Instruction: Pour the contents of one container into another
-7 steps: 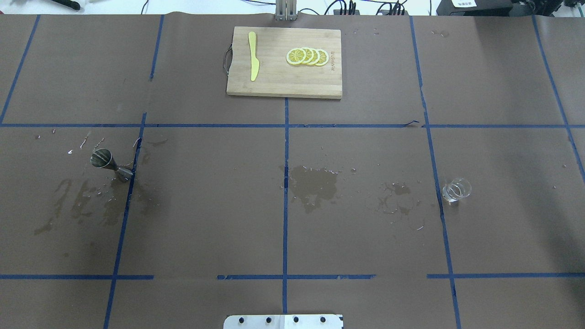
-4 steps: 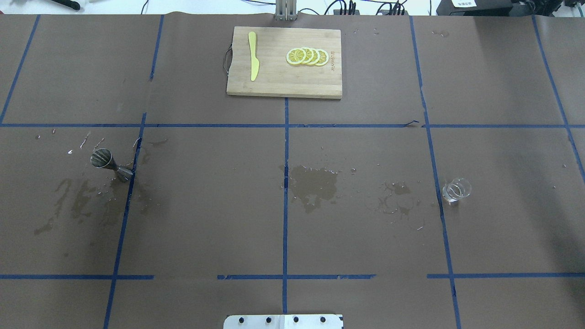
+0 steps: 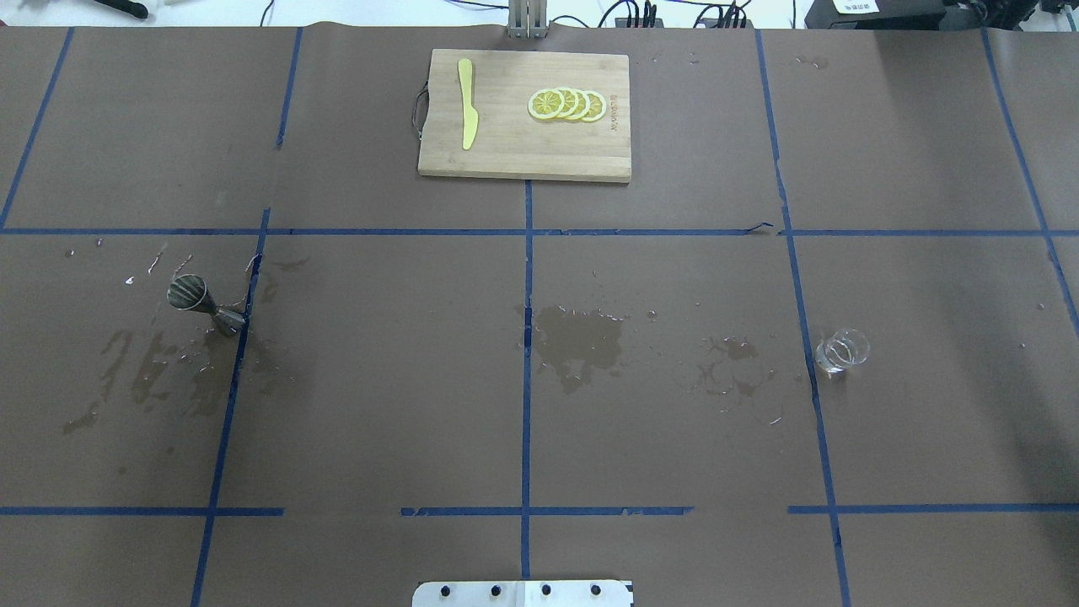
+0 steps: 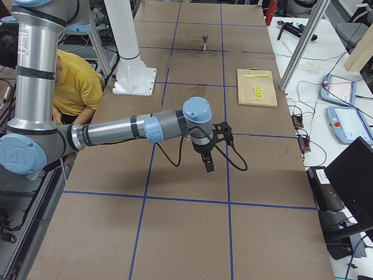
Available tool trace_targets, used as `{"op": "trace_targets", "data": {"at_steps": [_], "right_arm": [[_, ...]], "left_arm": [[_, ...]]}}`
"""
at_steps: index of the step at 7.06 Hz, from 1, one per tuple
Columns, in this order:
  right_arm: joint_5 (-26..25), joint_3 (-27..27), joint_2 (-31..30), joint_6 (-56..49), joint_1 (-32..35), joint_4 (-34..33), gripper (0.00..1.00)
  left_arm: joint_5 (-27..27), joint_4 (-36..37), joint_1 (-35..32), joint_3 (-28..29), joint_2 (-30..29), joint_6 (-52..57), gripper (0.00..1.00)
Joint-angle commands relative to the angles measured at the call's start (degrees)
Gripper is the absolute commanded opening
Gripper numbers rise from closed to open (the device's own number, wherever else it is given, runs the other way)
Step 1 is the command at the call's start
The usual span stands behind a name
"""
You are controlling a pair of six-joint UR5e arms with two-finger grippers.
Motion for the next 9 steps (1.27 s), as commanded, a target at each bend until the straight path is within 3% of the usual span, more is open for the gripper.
{"op": "trace_targets", "data": {"at_steps": [1,4,6,8,9], "right_arm": [[0.0,-0.1,-0.5,0.0,0.0,0.0,1.0],[0.1,0.1,-1.0,0.1,0.1,0.1,1.0],[0.1,0.4,-1.0,0.1,0.5,0.1,1.0],[0.1,0.4,-0.9,0.1,0.7,0.1,1.0],[0.1,0.4,-1.0,0.1,0.8,0.1,1.0]], "left_arm": [[11.4,-15.1,12.6,-1.0,0.3,-21.5,1.0],[41.5,-23.6,32.7,-2.6,3.0,-36.3,1.0],[62.0,-23.8,45.1,-4.5,5.3,-41.2,1.0],[78.0,-23.5,54.9,-4.5,5.4,-42.0,1.0],[82.6,-23.5,57.8,-3.9,5.4,-42.1,1.0]]}}
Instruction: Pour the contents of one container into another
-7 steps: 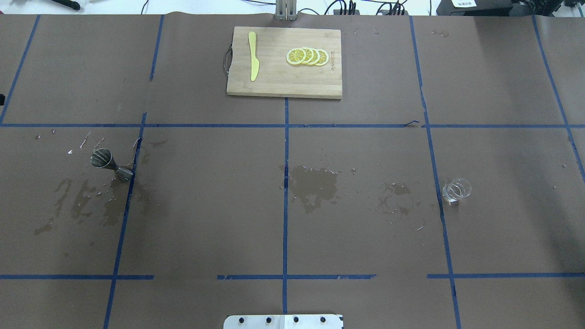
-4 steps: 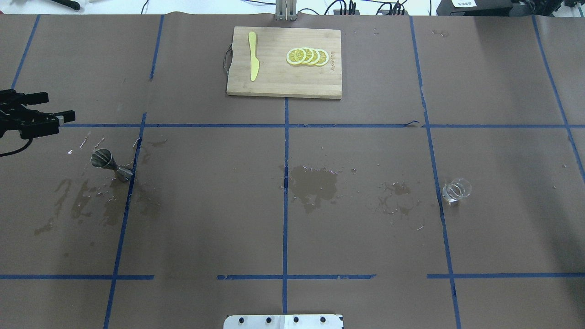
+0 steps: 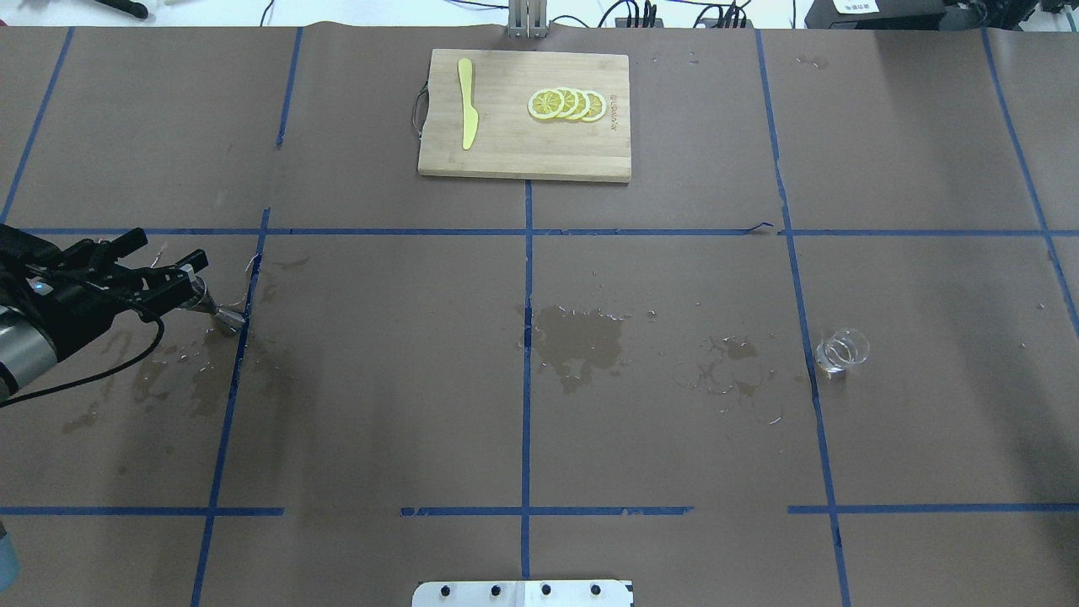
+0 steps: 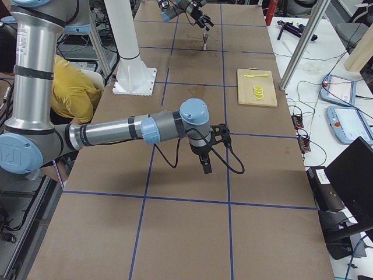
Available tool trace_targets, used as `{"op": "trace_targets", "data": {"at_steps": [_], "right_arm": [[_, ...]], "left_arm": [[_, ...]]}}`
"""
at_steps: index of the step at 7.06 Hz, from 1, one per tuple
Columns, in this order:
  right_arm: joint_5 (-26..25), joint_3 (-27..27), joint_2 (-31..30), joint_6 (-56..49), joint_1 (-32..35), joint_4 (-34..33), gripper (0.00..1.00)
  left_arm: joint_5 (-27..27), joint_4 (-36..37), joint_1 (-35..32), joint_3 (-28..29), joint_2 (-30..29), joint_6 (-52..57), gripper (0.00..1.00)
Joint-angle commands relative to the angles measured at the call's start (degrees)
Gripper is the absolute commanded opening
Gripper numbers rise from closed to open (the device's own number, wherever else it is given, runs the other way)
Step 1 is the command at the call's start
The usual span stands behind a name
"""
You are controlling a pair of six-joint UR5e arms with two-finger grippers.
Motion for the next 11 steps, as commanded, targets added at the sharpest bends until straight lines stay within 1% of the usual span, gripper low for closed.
{"op": "trace_targets", "data": {"at_steps": [1,3,4,8,11], "right_arm": [[0.0,0.0,0.0,0.0,0.2,0.0,1.0],[0.0,0.0,0.0,0.0,0.3,0.0,1.0],[0.0,0.0,0.0,0.0,0.4,0.0,1.0],[0.0,0.0,0.0,0.0,0.4,0.0,1.0],[0.0,0.0,0.1,0.0,0.3,0.0,1.0]], "left_arm": [[10.4,0.1,6.7,1.2,0.2,-0.8,1.0],[15.5,0.1,10.0,3.8,0.1,-3.5,1.0],[16.5,0.1,10.6,4.8,0.1,-4.3,1.0],[16.4,0.1,12.3,9.0,-0.6,-4.4,1.0],[16.5,0.2,12.7,12.5,-3.8,-4.4,1.0]]}}
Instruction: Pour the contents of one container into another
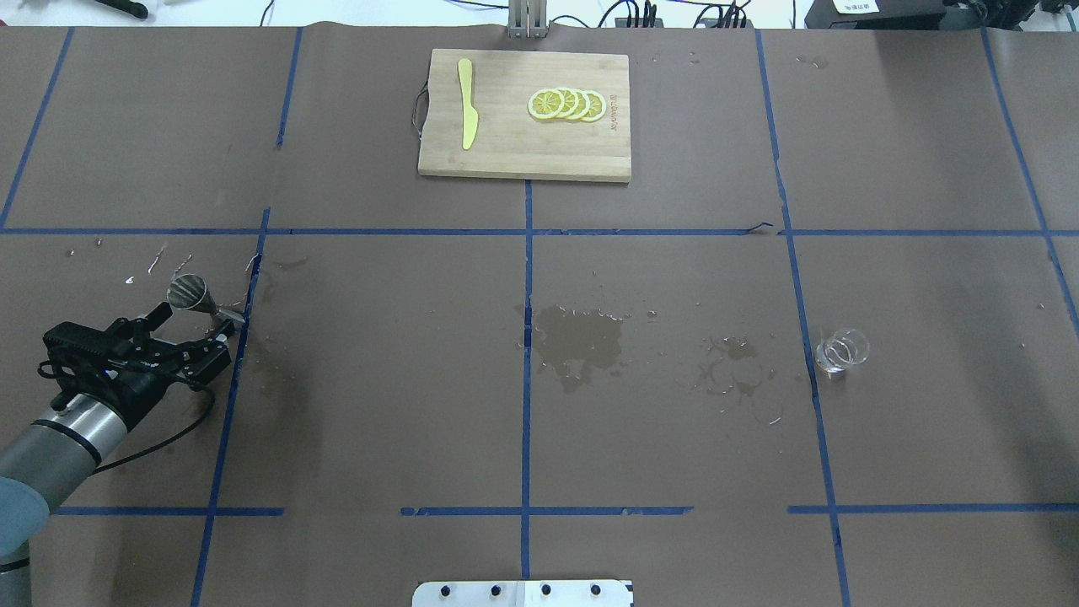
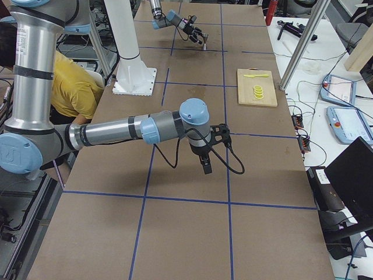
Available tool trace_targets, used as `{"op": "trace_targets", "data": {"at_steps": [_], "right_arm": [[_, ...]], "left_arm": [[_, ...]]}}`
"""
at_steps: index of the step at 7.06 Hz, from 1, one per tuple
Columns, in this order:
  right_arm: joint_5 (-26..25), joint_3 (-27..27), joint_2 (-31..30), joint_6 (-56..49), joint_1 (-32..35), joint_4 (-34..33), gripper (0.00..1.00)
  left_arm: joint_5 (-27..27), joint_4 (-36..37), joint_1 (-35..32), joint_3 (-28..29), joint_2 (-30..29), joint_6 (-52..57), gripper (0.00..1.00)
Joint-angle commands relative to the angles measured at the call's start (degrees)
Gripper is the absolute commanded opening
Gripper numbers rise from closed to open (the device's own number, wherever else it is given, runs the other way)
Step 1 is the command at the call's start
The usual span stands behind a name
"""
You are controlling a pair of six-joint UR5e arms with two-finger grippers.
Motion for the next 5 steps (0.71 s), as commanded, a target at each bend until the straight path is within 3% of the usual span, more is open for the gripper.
{"op": "trace_targets", "data": {"at_steps": [1,2,4,5], "right_arm": [[0.0,0.0,0.0,0.0,0.1,0.0,1.0],[0.0,0.0,0.0,0.0,0.0,0.0,1.0],[0.0,0.0,0.0,0.0,0.2,0.0,1.0],[0.0,0.0,0.1,0.0,0.2,0.0,1.0]], "left_arm": [[0.1,0.0,0.1,2.9,-2.3,0.0,1.0],[0.1,-0.1,0.1,3.4,-2.4,0.0,0.99],[0.1,-0.8,0.1,3.1,-2.4,0.0,0.65],[0.1,-0.9,0.0,3.1,-2.3,-0.6,0.57]]}}
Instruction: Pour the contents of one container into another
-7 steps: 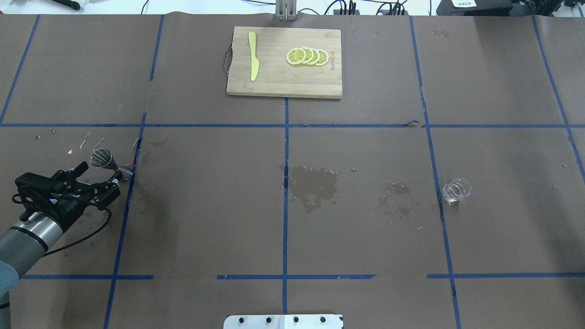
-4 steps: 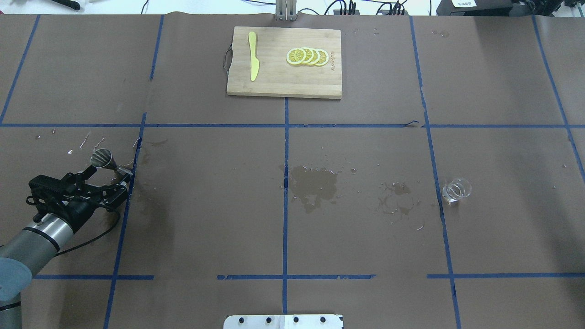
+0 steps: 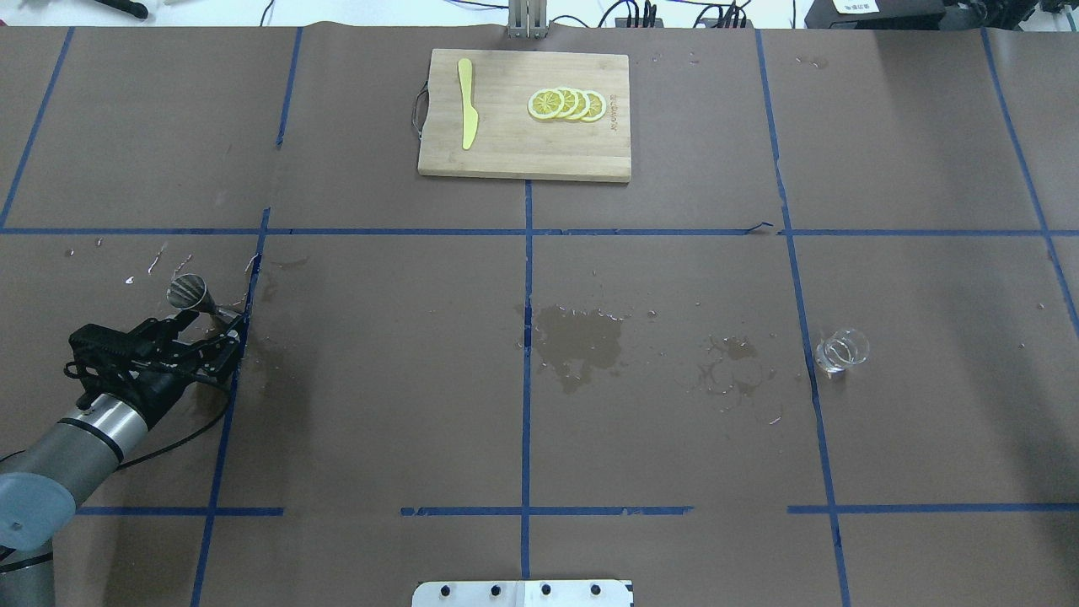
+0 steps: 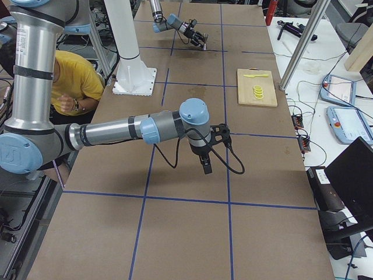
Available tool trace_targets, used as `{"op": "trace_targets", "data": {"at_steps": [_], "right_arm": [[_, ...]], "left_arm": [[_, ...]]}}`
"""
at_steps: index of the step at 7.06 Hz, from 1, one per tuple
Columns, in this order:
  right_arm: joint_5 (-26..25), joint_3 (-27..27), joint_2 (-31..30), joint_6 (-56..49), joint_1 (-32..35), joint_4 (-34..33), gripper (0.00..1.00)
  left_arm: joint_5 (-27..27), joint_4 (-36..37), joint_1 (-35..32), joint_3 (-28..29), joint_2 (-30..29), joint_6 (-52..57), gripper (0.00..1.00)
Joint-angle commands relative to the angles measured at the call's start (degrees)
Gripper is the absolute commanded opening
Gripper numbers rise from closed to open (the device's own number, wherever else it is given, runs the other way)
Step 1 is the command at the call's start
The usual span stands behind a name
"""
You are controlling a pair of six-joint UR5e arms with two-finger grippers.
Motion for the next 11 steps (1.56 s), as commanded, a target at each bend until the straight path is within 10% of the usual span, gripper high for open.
{"op": "trace_targets", "data": {"at_steps": [1,11], "right_arm": [[0.0,0.1,0.0,-0.1,0.2,0.0,1.0],[0.1,0.1,0.2,0.0,0.3,0.0,1.0]], "left_arm": [[0.9,-0.3,-0.1,-0.2,0.0,-0.6,0.54],[1.1,-1.2,0.0,-0.2,-0.2,-0.5,0.53]]}}
